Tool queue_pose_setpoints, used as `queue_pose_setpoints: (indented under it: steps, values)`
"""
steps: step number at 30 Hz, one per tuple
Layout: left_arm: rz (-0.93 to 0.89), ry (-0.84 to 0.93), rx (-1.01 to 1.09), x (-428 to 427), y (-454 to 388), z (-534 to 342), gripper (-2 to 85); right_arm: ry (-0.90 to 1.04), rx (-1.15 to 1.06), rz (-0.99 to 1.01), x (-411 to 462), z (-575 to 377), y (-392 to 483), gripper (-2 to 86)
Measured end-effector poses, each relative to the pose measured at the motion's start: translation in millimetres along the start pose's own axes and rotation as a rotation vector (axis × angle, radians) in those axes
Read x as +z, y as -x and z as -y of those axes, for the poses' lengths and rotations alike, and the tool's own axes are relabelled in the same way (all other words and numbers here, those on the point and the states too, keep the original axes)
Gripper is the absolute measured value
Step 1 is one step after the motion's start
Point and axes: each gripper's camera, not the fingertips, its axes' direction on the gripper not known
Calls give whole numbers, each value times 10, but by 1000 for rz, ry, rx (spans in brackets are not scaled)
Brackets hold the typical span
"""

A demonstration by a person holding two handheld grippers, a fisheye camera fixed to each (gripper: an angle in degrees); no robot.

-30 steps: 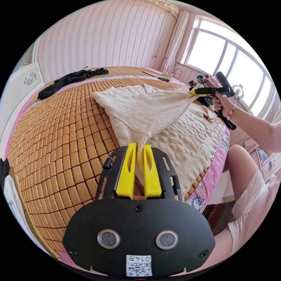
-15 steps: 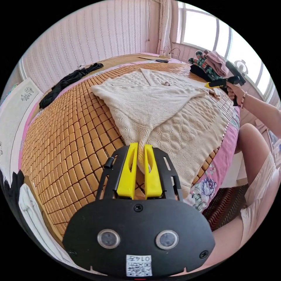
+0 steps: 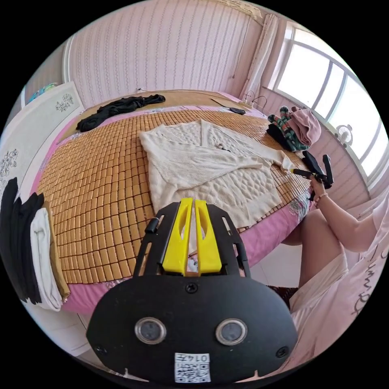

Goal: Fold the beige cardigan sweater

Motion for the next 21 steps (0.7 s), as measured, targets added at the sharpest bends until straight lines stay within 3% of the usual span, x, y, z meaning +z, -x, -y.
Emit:
queue_pose_setpoints:
  steps: [12, 18, 21]
  values:
    - [-330, 86, 479, 1219, -2377, 1866, 51, -177, 208, 262, -957, -122, -1056, 96]
    - [-351, 192, 634, 1842, -3404, 2483, 65, -107, 251, 377, -1141, -181, -1333, 71]
    - [-217, 285, 715, 2204, -3705, 2546, 82, -113, 268, 416, -1233, -218, -1419, 53]
